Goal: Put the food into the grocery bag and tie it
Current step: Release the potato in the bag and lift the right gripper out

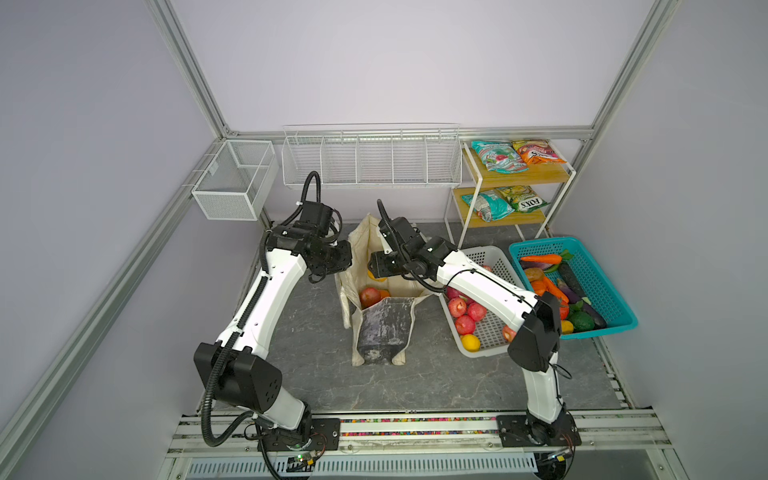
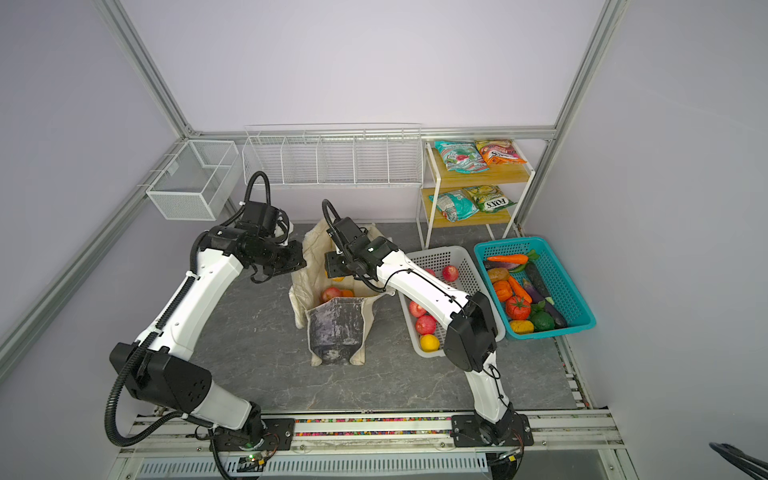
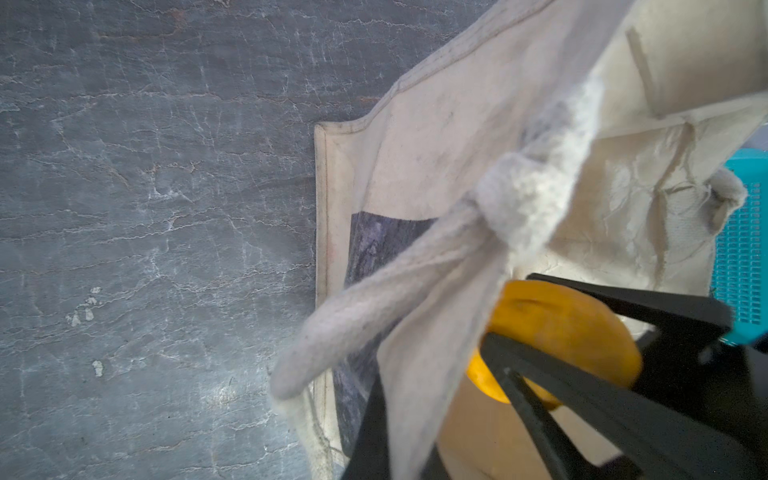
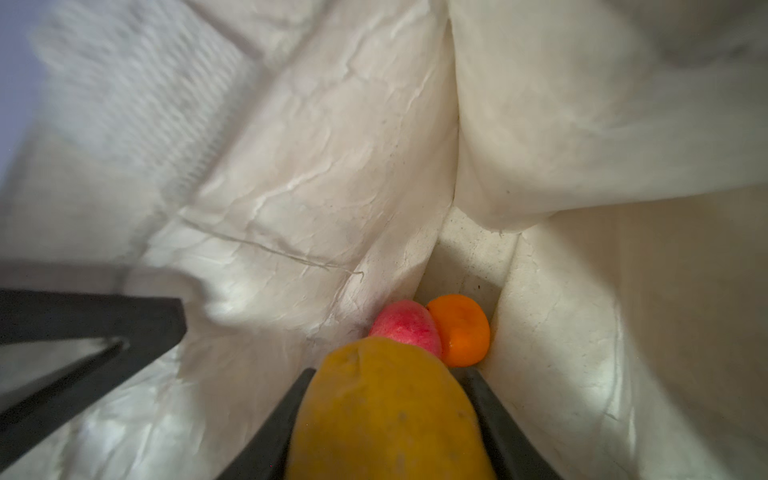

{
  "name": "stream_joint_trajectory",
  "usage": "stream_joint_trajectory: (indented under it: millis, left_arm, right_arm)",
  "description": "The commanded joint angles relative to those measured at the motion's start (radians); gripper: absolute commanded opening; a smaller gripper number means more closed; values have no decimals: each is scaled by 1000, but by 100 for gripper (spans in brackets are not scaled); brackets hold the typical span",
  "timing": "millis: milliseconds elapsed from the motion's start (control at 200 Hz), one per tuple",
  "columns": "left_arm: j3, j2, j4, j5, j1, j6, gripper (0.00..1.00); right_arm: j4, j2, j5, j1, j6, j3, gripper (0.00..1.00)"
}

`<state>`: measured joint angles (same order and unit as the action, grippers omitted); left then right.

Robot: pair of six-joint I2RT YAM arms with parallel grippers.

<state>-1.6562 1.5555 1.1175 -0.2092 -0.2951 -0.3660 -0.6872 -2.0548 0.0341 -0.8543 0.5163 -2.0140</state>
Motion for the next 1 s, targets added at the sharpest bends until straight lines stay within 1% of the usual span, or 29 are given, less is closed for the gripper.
stream_joint_trajectory:
  millis: [0,275,565,810,995]
  left_arm:
    - [1,-22,-16,0,-4,-4,0]
    - [-4,-21,-16,7,-4,2,0]
    - [-4,-17,-13,17,-2,14,0]
    - [0,-28,-7,14,-1,20,0]
    - [-2,-26,-11,1,-1,25,0]
  right_arm:
    - [5,-36,-57,0,8,-30,49]
    - [4,-117,-84,1,25,-16,49]
    - [-6,-177,-82,0,17,29,52]
    - [23,-217,-86,0,36,80,56]
    - [31,-235,-83,0,44,79,63]
